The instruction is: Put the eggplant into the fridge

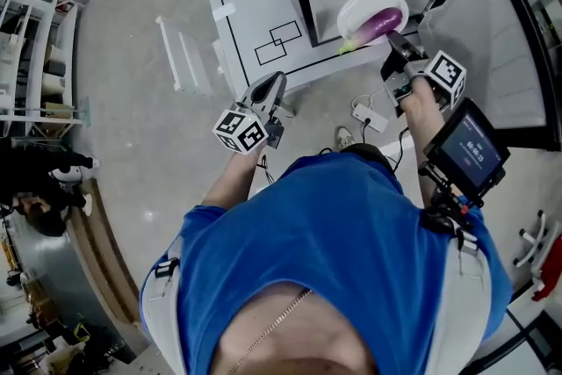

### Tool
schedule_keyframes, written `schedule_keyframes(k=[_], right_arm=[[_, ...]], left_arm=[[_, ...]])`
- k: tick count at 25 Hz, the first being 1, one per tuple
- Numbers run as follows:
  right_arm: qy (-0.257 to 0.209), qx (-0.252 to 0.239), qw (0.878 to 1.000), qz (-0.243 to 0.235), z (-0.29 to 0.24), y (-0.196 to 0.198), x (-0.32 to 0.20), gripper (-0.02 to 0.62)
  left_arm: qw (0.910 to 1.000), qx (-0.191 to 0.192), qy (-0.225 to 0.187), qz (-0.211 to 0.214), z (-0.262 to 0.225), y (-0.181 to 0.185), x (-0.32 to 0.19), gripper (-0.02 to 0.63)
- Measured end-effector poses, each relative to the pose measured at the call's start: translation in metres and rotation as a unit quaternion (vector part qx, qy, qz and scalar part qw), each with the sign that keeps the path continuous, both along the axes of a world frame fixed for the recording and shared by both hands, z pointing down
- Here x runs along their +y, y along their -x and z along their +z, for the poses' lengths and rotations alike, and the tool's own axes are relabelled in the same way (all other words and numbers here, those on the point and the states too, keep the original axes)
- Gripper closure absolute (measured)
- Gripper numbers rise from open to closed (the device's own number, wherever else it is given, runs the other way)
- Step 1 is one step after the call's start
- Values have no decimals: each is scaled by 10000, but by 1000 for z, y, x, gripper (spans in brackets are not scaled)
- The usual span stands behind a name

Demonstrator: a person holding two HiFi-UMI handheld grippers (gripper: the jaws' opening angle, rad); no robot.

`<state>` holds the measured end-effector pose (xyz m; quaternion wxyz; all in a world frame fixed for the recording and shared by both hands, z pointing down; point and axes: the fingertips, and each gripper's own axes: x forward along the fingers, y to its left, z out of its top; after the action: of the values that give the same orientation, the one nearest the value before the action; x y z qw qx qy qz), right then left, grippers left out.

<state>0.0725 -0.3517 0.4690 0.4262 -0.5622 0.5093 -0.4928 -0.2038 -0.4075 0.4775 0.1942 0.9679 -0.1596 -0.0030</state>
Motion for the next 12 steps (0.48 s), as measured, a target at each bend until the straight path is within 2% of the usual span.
schedule_keyframes(k=[4, 12], right_arm=[[-2, 91, 9999, 102, -7, -14, -4, 584], [215, -90, 9996, 154, 15, -21, -18, 584]], left_arm=[[10000, 28, -2, 51, -1, -6, -9, 597], [10000, -53, -30, 59, -4, -3, -8, 598]])
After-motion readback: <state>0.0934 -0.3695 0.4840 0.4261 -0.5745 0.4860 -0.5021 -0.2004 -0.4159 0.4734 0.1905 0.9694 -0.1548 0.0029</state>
